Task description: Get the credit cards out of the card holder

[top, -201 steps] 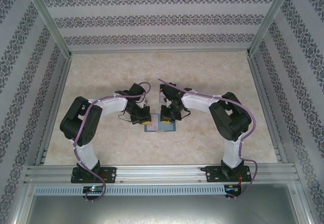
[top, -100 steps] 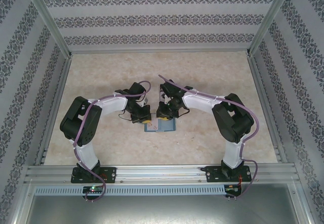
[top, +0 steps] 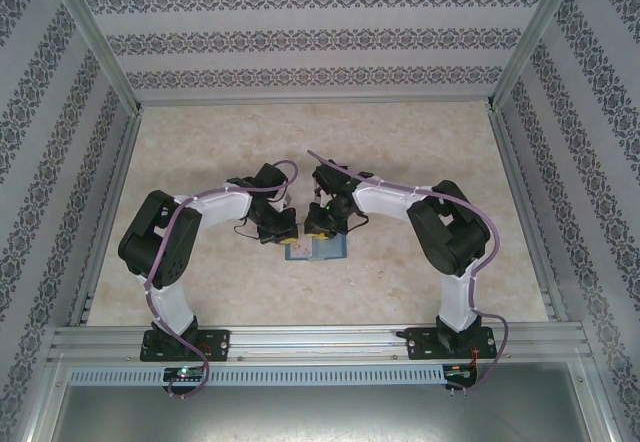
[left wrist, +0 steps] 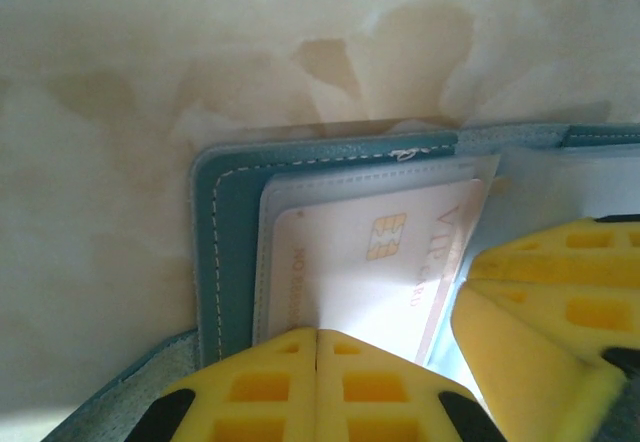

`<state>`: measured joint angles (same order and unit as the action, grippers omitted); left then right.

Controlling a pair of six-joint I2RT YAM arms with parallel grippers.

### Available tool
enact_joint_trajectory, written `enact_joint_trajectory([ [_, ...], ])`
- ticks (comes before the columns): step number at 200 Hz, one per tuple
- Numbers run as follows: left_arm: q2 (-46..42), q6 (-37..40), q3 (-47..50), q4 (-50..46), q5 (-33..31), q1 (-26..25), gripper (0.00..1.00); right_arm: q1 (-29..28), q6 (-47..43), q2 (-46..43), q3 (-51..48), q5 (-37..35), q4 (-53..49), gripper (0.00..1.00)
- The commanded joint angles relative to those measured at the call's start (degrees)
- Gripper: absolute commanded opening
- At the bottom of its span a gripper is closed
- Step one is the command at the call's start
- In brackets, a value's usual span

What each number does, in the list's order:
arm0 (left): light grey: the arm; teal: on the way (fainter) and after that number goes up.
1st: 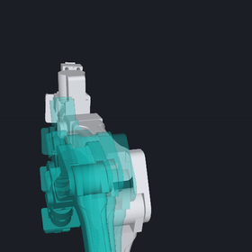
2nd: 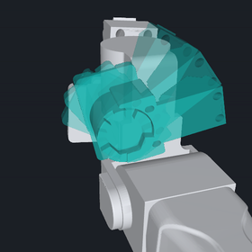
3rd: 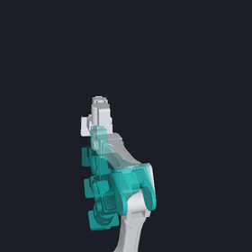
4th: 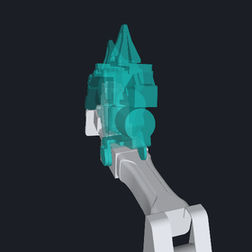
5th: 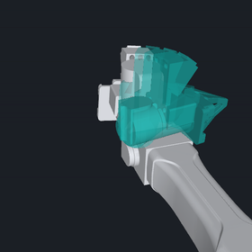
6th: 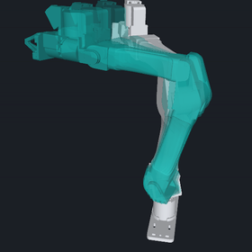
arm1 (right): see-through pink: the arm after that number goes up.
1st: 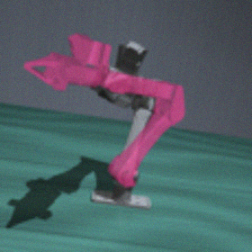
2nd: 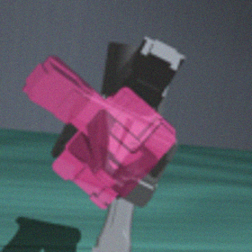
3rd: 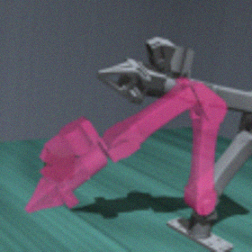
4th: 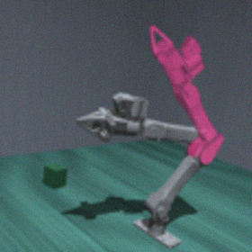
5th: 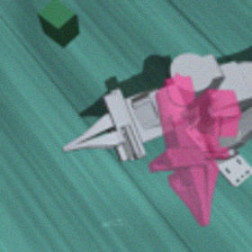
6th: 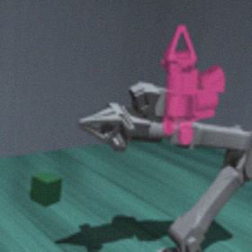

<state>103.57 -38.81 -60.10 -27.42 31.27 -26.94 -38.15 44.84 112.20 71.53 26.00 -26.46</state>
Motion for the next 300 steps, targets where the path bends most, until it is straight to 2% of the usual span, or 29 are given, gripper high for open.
enact_joint_trajectory([
  [1,0.7,0.7,1.3,-0.7,-1.0,-0.4,0.01,-0.9,-0.4,1.6,0.2,-0.2,-0.6,0.22],
  [69,0.9,0.8,1.3,-1.1,-1.2,-0.3,0.01,-1.1,-0.5,2.3,-0.3,-1.2,-0.8,0.16],
  [123,0.3,1.6,1.1,-2.7,-2.4,-0.4,0.01,-0.8,-1.5,1.8,-0.4,-5.3,-3.9,0.14],
  [211,-0.7,1.7,0.7,-3.9,-3.0,-0.3,0.03,0.7,-1.7,-0.7,-2.3,-7.4,-4.3,0.12],
  [261,-1.2,1.6,0.1,-4.5,-3.0,-0.4,0.04,1.2,-1.8,-3.3,-2.8,-5.6,-3.9,0.12],
  [300,-1.0,1.5,0.2,-4.0,-2.5,-0.3,0.04,0.9,0.9,-5.1,-4.6,0.8,1.9,0.18],
])
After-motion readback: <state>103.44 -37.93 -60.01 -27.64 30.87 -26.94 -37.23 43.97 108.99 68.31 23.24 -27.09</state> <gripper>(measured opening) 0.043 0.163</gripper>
